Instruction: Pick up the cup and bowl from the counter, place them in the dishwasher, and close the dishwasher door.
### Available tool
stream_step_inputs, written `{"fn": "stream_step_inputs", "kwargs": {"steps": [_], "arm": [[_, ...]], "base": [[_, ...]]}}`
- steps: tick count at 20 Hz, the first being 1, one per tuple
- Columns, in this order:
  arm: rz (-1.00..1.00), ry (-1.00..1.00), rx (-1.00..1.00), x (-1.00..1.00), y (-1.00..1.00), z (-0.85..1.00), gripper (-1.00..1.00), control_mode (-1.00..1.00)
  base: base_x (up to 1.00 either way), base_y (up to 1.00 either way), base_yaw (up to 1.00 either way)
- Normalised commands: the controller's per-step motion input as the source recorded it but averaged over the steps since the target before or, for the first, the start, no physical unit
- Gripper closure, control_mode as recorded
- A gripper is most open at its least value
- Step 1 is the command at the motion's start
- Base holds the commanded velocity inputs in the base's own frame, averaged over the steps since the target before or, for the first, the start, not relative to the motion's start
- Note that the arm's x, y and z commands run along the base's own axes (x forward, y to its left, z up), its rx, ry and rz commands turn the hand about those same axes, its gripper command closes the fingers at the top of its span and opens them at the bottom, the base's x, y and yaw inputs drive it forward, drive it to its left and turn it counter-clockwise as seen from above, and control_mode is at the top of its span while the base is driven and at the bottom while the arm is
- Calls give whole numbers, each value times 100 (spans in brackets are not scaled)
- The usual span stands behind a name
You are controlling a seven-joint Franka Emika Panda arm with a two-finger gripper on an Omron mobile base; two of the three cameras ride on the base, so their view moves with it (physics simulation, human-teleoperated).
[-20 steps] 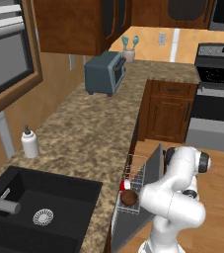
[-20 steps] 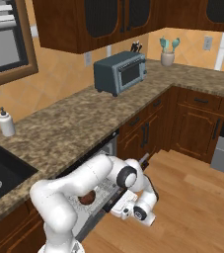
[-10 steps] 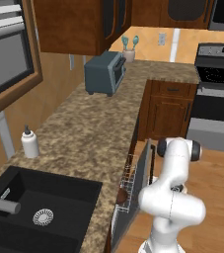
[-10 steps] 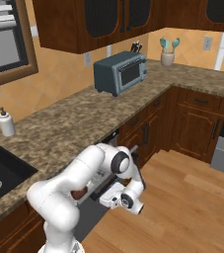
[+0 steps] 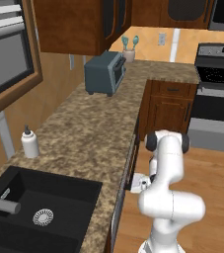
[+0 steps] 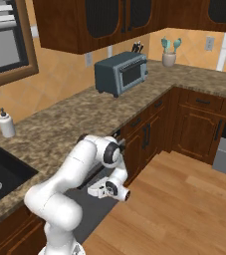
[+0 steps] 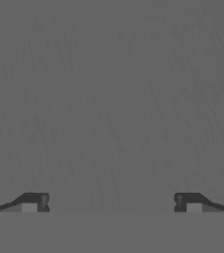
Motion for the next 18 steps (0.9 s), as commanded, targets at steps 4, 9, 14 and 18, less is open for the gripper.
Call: {"fn": "stream_step_inputs", "kwargs": {"steps": [4, 9, 14, 18], "arm": [[0, 23, -10, 61, 100, 0, -100, -100], [0, 24, -8, 57, 100, -4, -100, -100], [0, 21, -5, 45, 100, -4, -100, -100], [0, 11, 0, 17, 91, 0, -100, -100]], "base": [[0, 0, 0], [0, 0, 0], [0, 0, 0], [0, 0, 0]]}}
